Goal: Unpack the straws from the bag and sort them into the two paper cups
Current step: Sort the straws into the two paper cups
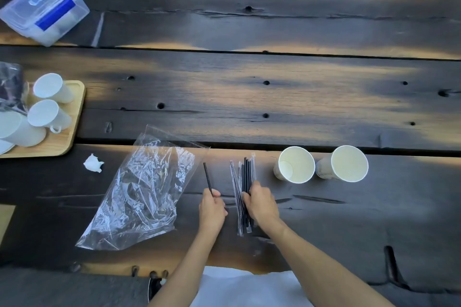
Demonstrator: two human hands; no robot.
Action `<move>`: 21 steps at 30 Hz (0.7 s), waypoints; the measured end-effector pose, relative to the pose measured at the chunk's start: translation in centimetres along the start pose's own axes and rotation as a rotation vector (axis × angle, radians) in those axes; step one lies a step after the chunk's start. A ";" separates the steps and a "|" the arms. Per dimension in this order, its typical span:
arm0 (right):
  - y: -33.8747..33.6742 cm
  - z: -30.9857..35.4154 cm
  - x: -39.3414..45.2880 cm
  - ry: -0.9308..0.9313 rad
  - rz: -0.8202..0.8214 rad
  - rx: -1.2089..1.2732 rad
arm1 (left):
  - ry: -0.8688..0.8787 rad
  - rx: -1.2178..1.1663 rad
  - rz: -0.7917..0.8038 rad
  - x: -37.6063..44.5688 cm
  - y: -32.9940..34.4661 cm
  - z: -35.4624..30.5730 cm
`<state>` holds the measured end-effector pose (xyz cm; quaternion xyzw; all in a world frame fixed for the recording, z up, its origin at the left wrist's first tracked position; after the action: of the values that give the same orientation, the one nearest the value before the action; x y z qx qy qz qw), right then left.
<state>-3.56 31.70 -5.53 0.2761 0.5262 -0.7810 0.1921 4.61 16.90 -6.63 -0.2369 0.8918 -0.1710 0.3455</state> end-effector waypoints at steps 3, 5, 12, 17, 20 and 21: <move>0.1 0.6 0.3 0.040 -0.017 -0.083 | -0.022 -0.041 0.011 -0.2 0.5 -0.3; 0.1 0.6 0.7 0.064 -0.003 -0.099 | -0.045 -0.098 0.027 -0.3 1.0 -0.4; -0.4 -0.3 1.2 0.065 0.065 0.084 | -0.115 -0.256 0.071 -0.5 1.8 -1.3; -0.9 1.4 -1.3 -0.129 0.196 0.271 | -0.081 -0.431 0.260 -1.2 3.4 -2.6; -0.5 2.6 -2.9 -0.203 0.325 0.406 | -0.052 -0.397 0.290 -2.0 3.5 -3.2; -0.4 2.3 -2.6 -0.173 0.324 0.414 | -0.023 -0.347 0.212 -1.8 2.7 -3.3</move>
<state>-2.25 29.71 -2.92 0.3222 0.2862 -0.8516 0.2983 2.65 20.63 -4.59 -0.1999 0.9238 0.0254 0.3255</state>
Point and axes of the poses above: each hand's wrist, its own x-axis towards the middle knuckle, its own y-axis out of the palm, z = x × y, the point moved 8 cm from there along x, towards the middle knuckle, and after that the axes turned 9 degrees about y, right-handed, at the moved point
